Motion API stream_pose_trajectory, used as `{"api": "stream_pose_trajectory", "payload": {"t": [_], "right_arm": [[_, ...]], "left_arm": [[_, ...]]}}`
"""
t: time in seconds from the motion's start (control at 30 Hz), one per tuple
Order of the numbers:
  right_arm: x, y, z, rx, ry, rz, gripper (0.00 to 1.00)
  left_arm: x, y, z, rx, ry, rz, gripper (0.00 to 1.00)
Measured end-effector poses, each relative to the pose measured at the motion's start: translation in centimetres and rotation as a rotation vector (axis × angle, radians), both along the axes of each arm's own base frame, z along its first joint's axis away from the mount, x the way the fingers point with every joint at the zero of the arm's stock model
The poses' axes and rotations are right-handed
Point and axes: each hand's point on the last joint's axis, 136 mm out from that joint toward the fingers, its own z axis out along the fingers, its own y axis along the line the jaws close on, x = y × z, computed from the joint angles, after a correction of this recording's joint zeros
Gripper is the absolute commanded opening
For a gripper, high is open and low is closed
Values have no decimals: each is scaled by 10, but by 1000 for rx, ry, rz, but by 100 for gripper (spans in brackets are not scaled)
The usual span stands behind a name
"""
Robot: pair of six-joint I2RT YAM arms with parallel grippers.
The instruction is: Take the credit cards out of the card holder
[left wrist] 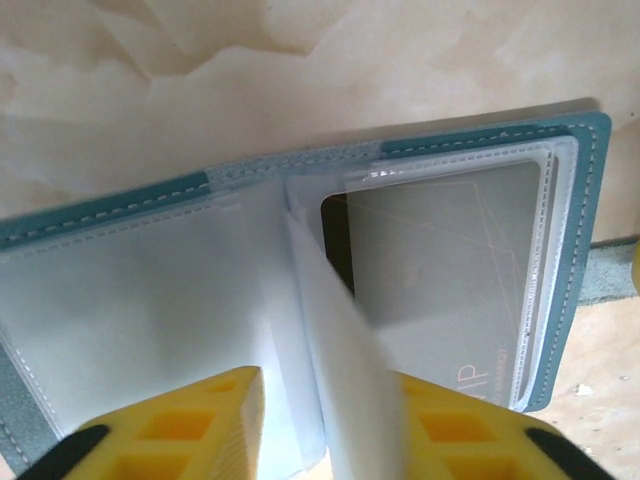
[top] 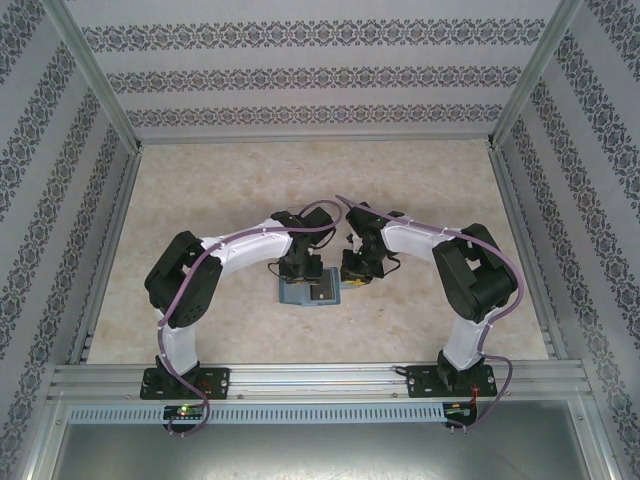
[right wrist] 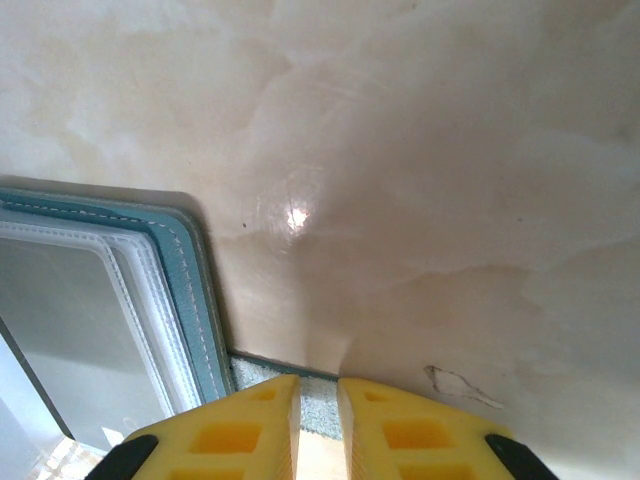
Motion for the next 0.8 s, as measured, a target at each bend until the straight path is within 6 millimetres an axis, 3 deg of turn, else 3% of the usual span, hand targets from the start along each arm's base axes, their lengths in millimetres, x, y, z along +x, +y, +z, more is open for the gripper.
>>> {"api": "stream_pose_trajectory", "payload": {"t": [0.1,0.23,0.47,0.8], "right_arm": [[0,0,0,0,0,0,20],[0,0,0,0,0,0,20],[0,0,0,0,0,0,20],[0,0,0,0,0,0,20]], "left_arm": [[0,0,1,-2,-2,0,18],[1,0,5,-6,-16,0,17],[1,12,6,51,-35,-13,28],[-14,42,-6,174,3,-45,34]]}}
